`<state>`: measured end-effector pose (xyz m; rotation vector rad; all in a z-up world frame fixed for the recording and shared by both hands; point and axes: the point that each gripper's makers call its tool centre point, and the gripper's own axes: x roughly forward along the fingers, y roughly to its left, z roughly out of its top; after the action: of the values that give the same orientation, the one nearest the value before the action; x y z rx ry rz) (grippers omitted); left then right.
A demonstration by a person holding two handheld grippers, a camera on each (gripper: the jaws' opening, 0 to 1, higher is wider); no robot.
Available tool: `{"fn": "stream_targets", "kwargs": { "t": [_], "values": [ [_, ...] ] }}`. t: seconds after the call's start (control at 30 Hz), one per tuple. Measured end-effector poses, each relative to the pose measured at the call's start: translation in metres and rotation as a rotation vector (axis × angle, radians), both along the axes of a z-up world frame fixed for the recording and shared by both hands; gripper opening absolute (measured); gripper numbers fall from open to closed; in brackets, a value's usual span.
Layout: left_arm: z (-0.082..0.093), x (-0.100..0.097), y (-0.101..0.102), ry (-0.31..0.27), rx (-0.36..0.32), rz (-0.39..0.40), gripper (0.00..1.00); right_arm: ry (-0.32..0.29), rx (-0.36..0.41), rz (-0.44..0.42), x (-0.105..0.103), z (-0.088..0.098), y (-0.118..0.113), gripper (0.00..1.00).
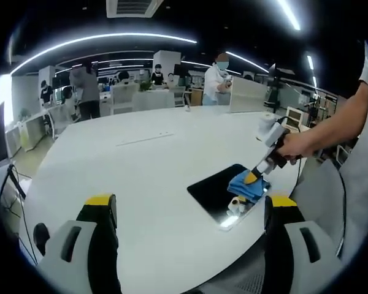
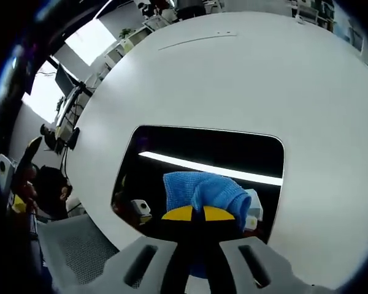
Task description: Wipe the mirror surface with the cleaning cloth until all visible marks leave the cleaned area.
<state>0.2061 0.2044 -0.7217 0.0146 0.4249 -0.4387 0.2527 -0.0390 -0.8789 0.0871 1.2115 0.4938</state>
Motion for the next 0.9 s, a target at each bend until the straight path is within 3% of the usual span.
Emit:
{"fn": "stream_targets", "kwargs": {
  "t": [0.57,0.9],
  "values": [
    [-0.002,0.002,0.001,0.004,-0.001,-0.002,0.99,0.033,0.031,0.008,-0.042,-0.001,-0.005,0.00],
    [-0.008,0.002,0.001,0.013,-0.005,-0.005,0.99,0.046,0.043,0.008,-0.049,-0.004,-0.007,0.00]
  ]
}}
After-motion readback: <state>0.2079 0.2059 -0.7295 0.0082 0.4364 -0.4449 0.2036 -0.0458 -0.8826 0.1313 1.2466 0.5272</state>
